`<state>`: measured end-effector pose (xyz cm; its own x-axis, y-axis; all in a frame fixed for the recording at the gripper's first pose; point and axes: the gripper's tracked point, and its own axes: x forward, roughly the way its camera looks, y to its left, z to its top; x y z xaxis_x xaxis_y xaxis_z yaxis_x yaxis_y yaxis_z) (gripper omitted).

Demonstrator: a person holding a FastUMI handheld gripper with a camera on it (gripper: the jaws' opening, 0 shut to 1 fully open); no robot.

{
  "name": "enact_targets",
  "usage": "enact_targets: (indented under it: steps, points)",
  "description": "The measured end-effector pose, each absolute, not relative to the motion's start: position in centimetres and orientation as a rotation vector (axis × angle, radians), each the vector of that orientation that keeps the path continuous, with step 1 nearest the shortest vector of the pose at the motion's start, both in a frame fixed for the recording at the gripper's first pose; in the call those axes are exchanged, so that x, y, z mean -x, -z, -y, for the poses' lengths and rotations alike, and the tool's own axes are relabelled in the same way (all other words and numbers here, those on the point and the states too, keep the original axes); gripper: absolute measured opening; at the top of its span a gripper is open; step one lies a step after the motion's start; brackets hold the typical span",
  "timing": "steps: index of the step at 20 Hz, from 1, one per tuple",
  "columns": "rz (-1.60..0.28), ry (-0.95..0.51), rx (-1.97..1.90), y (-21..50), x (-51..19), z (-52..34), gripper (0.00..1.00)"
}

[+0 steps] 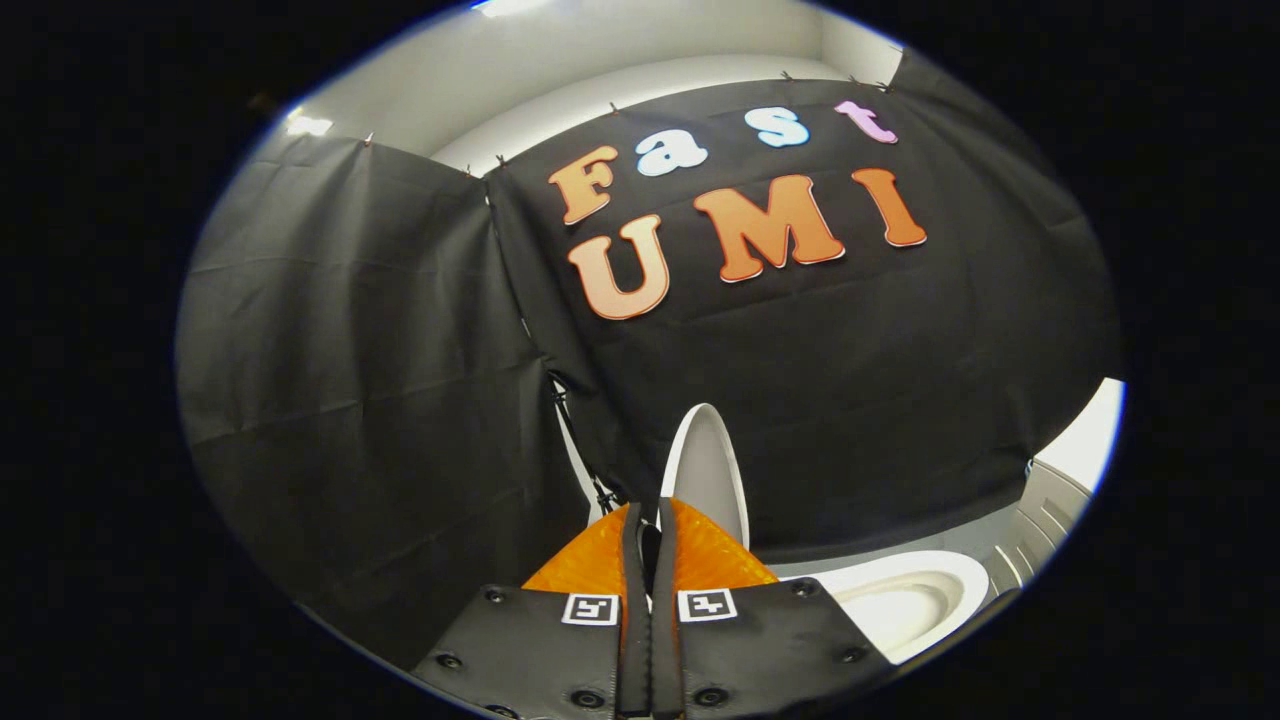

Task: Open the toilet lid.

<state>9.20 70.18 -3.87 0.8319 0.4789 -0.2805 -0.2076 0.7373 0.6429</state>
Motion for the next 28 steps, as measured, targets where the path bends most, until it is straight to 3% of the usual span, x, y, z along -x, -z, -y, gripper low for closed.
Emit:
enact_targets:
  steps: [18, 21, 24, 25, 28]
  points:
    - [-0.489, -0.460, -0.533, 6.5, -7.1, -78.9, 0.08]
    - [-0.469, -0.440, -0.516, 6.6, -6.6, -78.1, 0.18]
    - [-0.498, -0.499, -0.527, 6.1, -5.0, -79.0, 0.31]
    - [-0.491, -0.516, -0.512, 5.6, -4.8, -78.9, 0.31]
    - [-0.444, -0.557, -0.482, 3.7, -3.9, -78.3, 0.56]
